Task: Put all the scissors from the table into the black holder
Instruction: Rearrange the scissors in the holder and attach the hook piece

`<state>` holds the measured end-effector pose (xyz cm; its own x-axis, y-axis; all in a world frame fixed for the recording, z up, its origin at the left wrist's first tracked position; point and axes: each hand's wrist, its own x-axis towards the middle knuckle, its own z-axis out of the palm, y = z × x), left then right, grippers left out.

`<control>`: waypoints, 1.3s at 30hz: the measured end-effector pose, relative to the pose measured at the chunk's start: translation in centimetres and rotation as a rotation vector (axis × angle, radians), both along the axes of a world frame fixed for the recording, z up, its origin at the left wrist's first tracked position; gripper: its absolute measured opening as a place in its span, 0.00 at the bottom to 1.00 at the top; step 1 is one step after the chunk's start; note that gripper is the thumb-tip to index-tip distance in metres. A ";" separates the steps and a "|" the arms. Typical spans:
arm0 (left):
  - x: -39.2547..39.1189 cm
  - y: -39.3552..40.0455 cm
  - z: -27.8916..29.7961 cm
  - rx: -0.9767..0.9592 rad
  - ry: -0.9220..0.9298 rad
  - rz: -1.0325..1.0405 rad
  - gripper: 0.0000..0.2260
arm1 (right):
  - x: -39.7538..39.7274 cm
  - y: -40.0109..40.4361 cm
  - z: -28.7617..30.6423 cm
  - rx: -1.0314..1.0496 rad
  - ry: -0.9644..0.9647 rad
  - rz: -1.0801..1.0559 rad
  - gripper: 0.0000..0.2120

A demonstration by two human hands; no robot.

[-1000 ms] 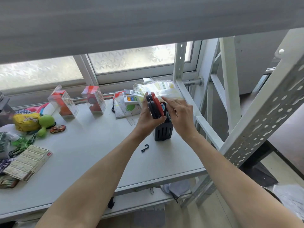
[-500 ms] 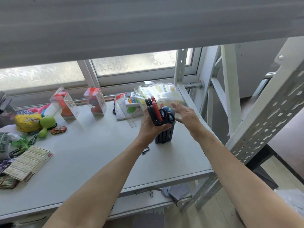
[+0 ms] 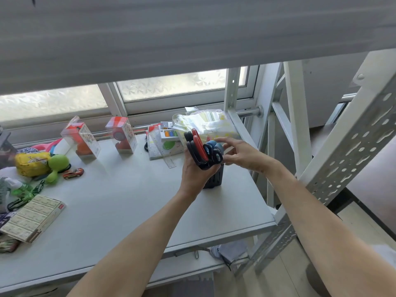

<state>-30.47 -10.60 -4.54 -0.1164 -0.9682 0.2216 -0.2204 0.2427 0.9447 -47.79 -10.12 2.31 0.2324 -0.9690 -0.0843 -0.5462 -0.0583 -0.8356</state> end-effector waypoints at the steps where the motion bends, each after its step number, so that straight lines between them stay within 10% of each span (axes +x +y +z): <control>1: 0.1 -0.1 -0.1 0.008 -0.004 -0.006 0.38 | -0.4 -0.1 0.3 0.036 0.029 0.052 0.29; 23: -0.6 -0.6 -1.0 0.005 0.005 -0.006 0.32 | 3.5 0.6 -0.5 -0.464 0.451 -0.254 0.22; 30: 0.4 -0.8 -0.5 0.020 -0.028 -0.057 0.33 | 1.6 -1.3 4.2 0.147 0.390 0.111 0.39; 39: 1.3 -1.7 -0.3 0.040 -0.067 -0.133 0.30 | 2.1 -3.6 5.3 0.183 0.721 0.327 0.45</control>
